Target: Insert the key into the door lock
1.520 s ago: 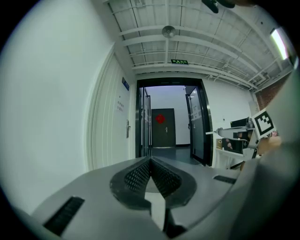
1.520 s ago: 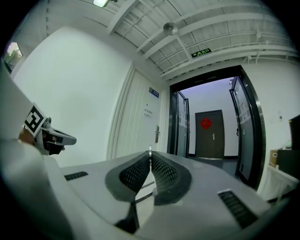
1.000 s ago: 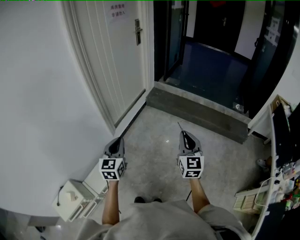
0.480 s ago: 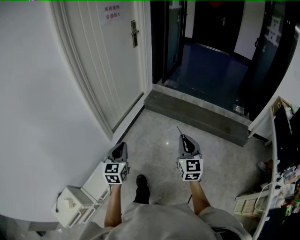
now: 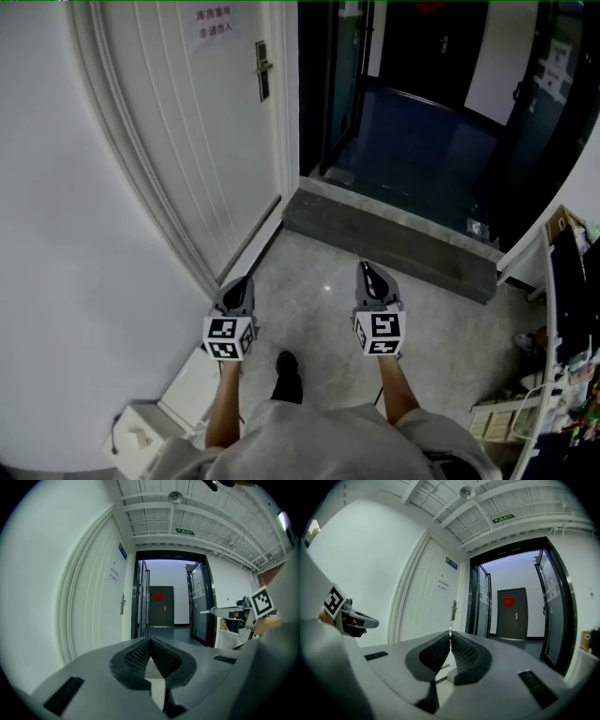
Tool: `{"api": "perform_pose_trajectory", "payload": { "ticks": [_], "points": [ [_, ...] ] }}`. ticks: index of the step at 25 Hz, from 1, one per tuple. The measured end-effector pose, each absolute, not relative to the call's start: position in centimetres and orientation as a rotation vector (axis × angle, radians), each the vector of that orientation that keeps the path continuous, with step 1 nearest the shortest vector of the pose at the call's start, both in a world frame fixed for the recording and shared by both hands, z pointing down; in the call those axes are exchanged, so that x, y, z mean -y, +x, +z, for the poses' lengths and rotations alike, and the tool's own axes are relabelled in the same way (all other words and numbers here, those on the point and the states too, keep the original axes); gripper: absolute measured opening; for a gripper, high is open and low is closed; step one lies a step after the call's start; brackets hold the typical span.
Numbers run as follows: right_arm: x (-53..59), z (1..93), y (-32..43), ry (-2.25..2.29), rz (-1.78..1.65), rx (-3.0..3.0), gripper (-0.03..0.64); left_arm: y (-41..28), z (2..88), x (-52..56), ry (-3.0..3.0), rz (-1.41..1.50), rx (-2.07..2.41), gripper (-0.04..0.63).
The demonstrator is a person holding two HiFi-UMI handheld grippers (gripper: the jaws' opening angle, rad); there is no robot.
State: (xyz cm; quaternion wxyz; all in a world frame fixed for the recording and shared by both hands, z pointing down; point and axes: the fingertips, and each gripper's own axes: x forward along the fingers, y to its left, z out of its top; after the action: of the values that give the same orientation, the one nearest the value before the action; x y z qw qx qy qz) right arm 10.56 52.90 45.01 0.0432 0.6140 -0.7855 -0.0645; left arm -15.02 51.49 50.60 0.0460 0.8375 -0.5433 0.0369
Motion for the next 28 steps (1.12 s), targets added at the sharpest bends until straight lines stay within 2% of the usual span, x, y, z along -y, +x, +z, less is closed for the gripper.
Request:
{"api": "perform_pose_trajectory", "payload": {
  "ticks": [15,28],
  "points": [
    [-26.5,42.0,3.3,1.899,-0.251,2.369,0.029,-22.2,47.5,-24.1,2.604,0.085,1.634,0.017],
    [-18.5,44.8,2.3,1.903,-0.176,2.313,0.029,-22.3,49.8,-15.3,2.604,0.123,1.548,0.017]
  ]
}}
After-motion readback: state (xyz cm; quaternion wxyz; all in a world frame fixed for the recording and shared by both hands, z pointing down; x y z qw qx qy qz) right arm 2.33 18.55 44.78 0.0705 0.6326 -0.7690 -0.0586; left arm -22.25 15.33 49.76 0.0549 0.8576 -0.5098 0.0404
